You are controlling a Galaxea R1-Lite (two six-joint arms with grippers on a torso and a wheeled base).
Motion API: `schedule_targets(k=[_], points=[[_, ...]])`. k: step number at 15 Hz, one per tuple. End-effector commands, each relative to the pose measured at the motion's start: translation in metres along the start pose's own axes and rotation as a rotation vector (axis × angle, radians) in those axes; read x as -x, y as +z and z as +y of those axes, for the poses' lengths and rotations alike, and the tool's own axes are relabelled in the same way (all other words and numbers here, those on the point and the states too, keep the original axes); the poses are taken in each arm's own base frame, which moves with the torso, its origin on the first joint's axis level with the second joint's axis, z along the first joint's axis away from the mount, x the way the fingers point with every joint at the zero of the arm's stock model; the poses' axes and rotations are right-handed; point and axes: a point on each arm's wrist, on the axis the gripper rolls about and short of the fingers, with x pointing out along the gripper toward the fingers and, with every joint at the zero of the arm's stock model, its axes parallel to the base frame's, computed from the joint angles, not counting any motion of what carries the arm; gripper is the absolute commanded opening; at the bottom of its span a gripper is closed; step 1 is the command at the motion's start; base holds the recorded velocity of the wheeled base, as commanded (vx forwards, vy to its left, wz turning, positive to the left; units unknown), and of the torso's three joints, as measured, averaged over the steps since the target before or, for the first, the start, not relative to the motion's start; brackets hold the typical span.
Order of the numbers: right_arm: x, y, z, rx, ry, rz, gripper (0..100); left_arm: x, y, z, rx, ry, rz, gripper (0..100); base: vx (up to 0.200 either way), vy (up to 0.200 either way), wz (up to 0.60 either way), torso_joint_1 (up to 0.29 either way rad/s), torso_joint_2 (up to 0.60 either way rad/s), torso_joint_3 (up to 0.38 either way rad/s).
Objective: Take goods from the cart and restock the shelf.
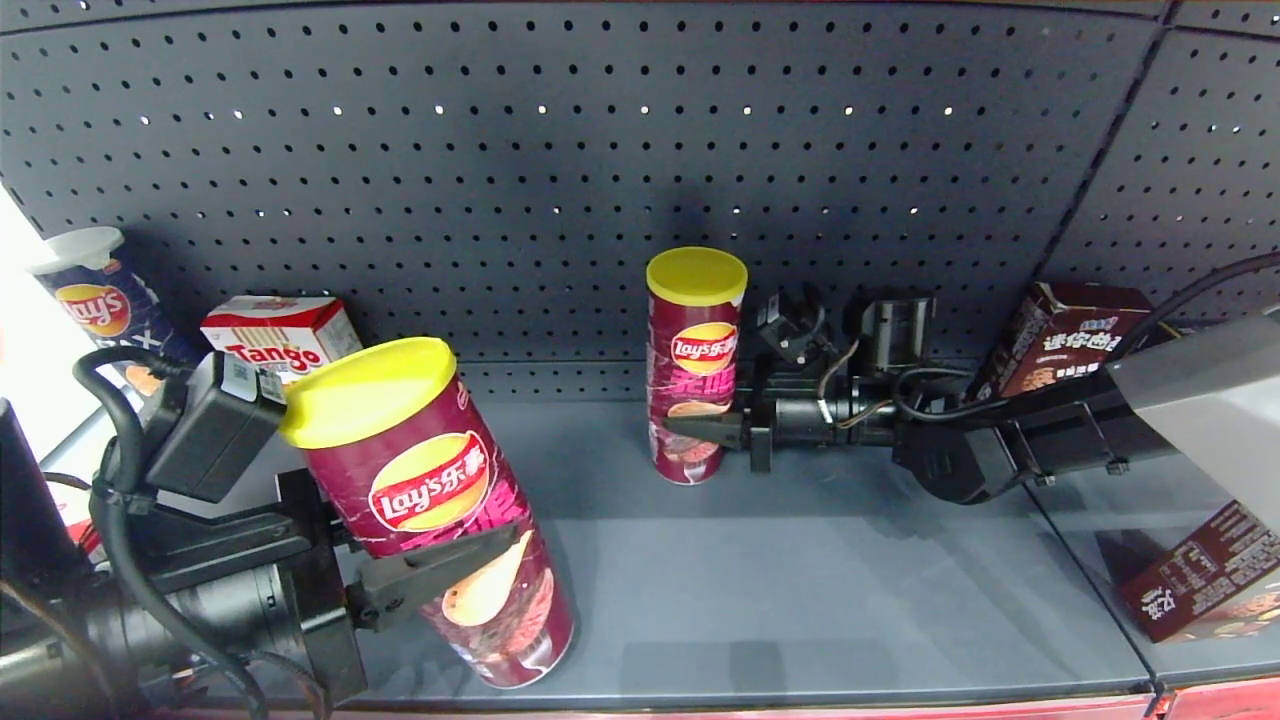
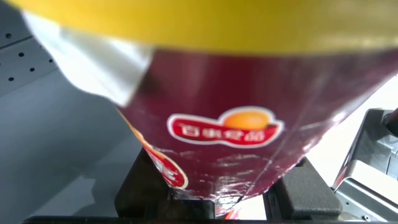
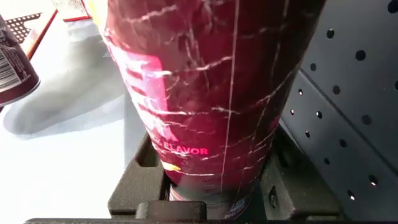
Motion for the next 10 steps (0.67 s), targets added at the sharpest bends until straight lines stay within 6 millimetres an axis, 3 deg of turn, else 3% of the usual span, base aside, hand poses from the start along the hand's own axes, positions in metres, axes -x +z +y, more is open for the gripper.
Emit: schedule_targets(k=[1, 6, 10], points=[[0.001, 0.006, 0.004, 0.008, 0.004, -0.007, 0, 0.000, 0.000, 0.000, 0.000, 0.000, -0.001, 0, 0.000, 0.000, 0.00, 0.000, 0.00, 0.000], [0.013, 0.038, 0.041, 0.025, 0.000, -0.014, 0, 0.004, 0.001, 0.005, 0.001, 0.030, -0.007, 0, 0.000, 0.000, 0.00, 0.000, 0.00, 0.000], [0.027, 0.047, 0.068, 0.068, 0.002, -0.054, 0, 0.005, 0.000, 0.004, 0.002, 0.032, -0.006, 0, 0.000, 0.000, 0.00, 0.000, 0.00, 0.000]])
